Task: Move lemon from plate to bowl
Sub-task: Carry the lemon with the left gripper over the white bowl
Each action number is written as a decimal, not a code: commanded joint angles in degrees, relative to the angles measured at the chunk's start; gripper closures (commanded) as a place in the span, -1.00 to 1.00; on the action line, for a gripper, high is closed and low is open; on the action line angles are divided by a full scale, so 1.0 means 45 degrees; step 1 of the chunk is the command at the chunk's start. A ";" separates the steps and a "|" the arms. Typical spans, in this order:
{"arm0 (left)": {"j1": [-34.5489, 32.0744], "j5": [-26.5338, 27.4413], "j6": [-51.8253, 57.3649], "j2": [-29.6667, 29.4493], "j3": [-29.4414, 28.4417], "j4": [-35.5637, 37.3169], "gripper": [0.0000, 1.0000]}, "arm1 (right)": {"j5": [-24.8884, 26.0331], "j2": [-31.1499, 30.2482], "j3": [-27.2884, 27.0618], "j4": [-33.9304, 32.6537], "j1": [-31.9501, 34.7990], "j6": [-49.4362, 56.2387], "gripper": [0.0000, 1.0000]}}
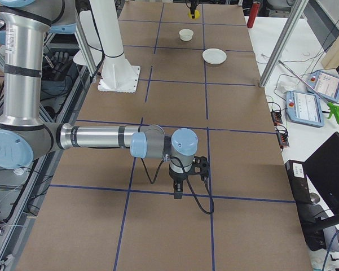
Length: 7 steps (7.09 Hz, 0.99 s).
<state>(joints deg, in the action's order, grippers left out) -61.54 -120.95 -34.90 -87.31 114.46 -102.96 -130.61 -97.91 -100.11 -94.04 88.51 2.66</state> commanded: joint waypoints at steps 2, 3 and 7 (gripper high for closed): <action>0.1735 0.0685 -0.2648 0.1374 -0.1211 -0.3383 0.53 | 0.0000 0.0000 0.0000 0.0000 0.0000 -0.0005 -1.00; 0.2071 0.0745 -0.3312 0.1122 -0.1855 -0.4183 0.54 | 0.0000 0.0000 0.0000 0.0000 0.0000 -0.0005 -1.00; 0.2543 0.0765 -0.3749 0.0340 -0.3149 -0.4757 0.54 | 0.0000 0.0000 0.0000 0.0000 0.0000 -0.0005 -1.00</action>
<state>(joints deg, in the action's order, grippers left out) -50.39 -117.52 -51.62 -85.16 101.39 -124.18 -130.61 -97.91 -100.11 -94.04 88.50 2.64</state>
